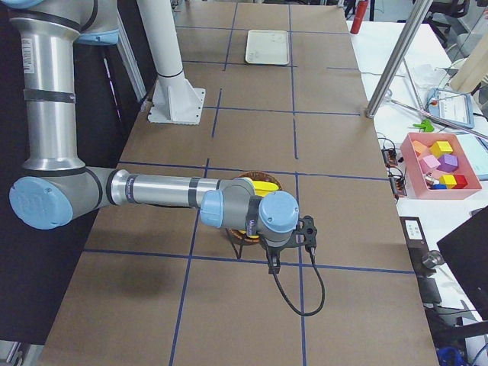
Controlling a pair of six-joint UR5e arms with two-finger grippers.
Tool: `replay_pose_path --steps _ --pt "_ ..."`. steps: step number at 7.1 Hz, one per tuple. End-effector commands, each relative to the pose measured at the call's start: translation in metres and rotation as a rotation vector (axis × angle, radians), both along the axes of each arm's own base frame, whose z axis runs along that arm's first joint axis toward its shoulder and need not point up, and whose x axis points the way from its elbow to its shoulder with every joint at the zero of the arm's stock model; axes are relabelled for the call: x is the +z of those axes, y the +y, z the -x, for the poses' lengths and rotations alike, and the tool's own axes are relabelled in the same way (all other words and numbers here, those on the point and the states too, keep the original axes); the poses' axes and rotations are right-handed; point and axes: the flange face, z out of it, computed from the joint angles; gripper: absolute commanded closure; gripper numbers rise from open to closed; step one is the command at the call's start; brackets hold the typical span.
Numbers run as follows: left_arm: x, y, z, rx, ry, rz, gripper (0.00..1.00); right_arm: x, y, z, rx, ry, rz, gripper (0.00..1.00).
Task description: Transfer all bananas from basket to plate
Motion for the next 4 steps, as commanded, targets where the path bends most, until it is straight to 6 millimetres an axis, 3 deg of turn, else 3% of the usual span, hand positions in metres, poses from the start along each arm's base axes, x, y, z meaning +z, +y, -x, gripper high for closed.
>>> replay_pose_path --steps 1,2,3,4 --pt "0.0 0.0 0.0 0.001 0.0 0.0 0.0 -0.008 -0.002 0.0 -0.002 0.005 -0.018 0.0" --pt "0.0 0.0 0.0 0.001 0.0 0.0 0.0 -0.023 -0.004 0.002 -0.004 0.0 -0.046 0.0" --pt "0.0 0.0 0.0 0.001 0.0 -0.001 0.0 -0.052 -0.007 0.009 0.003 -0.006 -0.08 0.0" --pt "-0.001 0.0 0.0 0.001 0.0 -0.004 0.0 -0.083 -0.012 0.04 0.0 -0.003 -0.061 0.0"
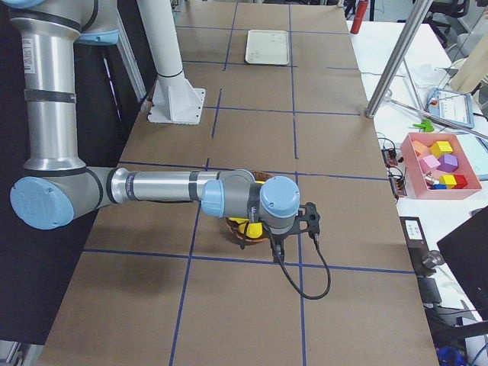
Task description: Transfer all bananas from basket to plate
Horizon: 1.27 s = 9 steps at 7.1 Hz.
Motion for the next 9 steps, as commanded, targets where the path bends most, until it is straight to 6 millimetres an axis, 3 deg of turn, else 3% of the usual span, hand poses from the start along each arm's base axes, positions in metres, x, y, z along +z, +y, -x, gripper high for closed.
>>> replay_pose_path --steps 1,3,4,5,6,8,9 --pt "-0.002 -0.001 0.0 -0.001 -0.001 -0.014 0.0 -0.066 -0.02 0.031 0.007 0.008 -0.041 0.0" --pt "-0.002 -0.001 0.0 0.0 -0.001 -0.017 0.0 -0.074 -0.024 0.042 0.007 -0.021 -0.031 0.0" --pt "-0.002 -0.001 0.0 0.0 -0.001 -0.017 0.0 -0.107 -0.02 0.064 0.026 -0.041 -0.013 0.01" --pt "-0.003 -0.002 0.0 -0.002 -0.001 -0.024 0.0 -0.148 0.0 0.098 0.053 -0.06 0.035 0.01" --pt "-0.003 -0.001 0.0 -0.003 -0.001 -0.032 0.0 -0.17 0.028 0.13 0.044 -0.063 0.077 0.01" --pt "-0.004 -0.002 0.0 -0.003 -0.001 -0.033 0.0 -0.18 0.046 0.187 0.044 -0.05 0.076 0.01" --pt "-0.005 -0.002 0.0 -0.005 -0.001 -0.034 0.0 -0.169 0.066 0.212 0.079 -0.055 0.031 0.01"
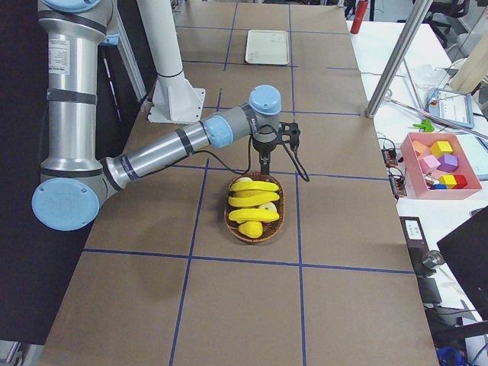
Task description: Transfer all bananas from basket to plate
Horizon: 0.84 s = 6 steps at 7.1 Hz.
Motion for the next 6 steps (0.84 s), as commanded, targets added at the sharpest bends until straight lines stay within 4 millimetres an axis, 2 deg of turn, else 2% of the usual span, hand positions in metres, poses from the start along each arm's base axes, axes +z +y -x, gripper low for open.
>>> replay_pose_path --steps 1,2,3,4,5,6 --pt "-0.001 0.0 0.0 -0.002 0.0 -0.002 0.0 0.023 0.031 0.043 0.039 -0.028 -0.039 0.01" --pt "-0.002 -0.001 0.0 -0.001 0.001 -0.003 0.0 0.037 0.041 0.058 0.009 -0.005 -0.028 0.03" --pt "-0.001 -0.001 0.0 -0.001 0.002 -0.002 0.0 0.047 0.045 0.064 -0.007 0.014 -0.018 0.06" --pt "-0.001 -0.001 0.0 -0.002 0.0 -0.002 0.0 0.062 0.047 0.067 -0.027 0.031 -0.008 0.07" --pt "-0.002 -0.001 0.0 -0.002 0.002 -0.002 0.0 0.071 0.05 0.079 -0.055 0.04 0.007 0.05" --pt "-0.001 -0.001 -0.001 0.0 0.002 -0.002 0.0 0.077 0.05 0.082 -0.061 0.047 0.019 0.04"
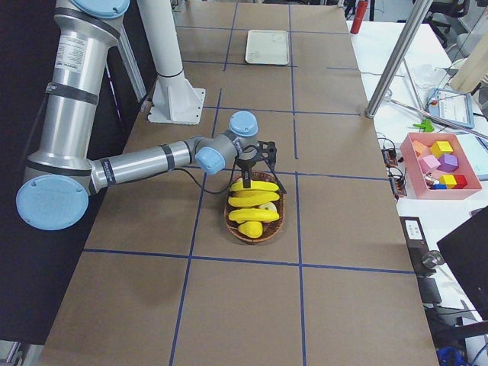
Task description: Transfer all bananas from basket to plate
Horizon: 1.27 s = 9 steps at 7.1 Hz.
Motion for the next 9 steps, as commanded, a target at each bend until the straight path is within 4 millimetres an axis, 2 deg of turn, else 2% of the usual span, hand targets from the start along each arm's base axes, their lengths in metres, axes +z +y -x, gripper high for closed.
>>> replay_pose_path --steps 1,2,4,7,8,9 --pt "0.0 0.0 0.0 0.0 0.0 0.002 0.0 0.018 0.002 0.012 -0.027 0.02 0.028 0.04" --pt "0.0 0.0 -0.001 0.002 0.0 0.0 0.0 0.02 0.003 0.013 -0.03 0.022 0.031 0.04" --pt "0.0 0.0 -0.001 0.002 0.0 0.0 0.0 0.023 0.001 0.014 -0.03 0.027 0.038 0.14" --pt "0.0 0.0 -0.001 0.002 0.0 0.0 0.0 0.03 0.0 0.016 -0.032 0.036 0.051 0.16" --pt "0.0 0.0 -0.001 0.002 0.0 0.0 0.0 0.03 0.0 0.015 -0.029 0.036 0.052 0.31" --pt "0.0 0.0 -0.001 0.002 0.0 0.0 0.0 0.03 0.0 0.015 -0.03 0.036 0.051 0.52"
